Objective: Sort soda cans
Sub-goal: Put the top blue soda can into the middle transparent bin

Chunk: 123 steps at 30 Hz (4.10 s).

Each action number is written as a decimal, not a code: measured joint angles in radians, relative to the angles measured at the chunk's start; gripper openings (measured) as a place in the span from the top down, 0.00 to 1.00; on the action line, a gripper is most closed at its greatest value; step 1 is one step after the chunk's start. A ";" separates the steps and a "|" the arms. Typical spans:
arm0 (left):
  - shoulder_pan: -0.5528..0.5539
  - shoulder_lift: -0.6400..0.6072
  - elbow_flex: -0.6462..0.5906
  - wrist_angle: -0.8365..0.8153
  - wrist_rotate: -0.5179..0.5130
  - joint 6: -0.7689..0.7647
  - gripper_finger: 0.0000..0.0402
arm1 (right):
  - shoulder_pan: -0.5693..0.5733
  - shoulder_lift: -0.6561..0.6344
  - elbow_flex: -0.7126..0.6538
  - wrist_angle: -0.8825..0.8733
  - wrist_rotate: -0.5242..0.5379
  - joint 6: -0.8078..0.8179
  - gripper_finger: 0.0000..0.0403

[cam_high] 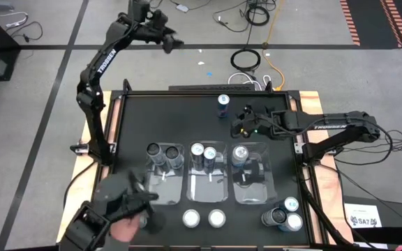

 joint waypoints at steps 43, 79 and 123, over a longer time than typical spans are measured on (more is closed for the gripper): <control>-1.033 -1.286 -1.644 0.654 -1.246 -0.567 0.01 | -0.501 0.343 0.409 -0.064 -0.609 -0.506 0.61; -1.033 -1.294 -1.643 0.644 -1.042 -0.573 0.01 | -0.520 0.402 0.452 -0.106 -0.635 -0.500 0.06; -1.033 -1.294 -1.643 0.644 -1.042 -0.574 0.01 | -0.533 0.691 0.452 -0.145 -0.629 -0.339 0.48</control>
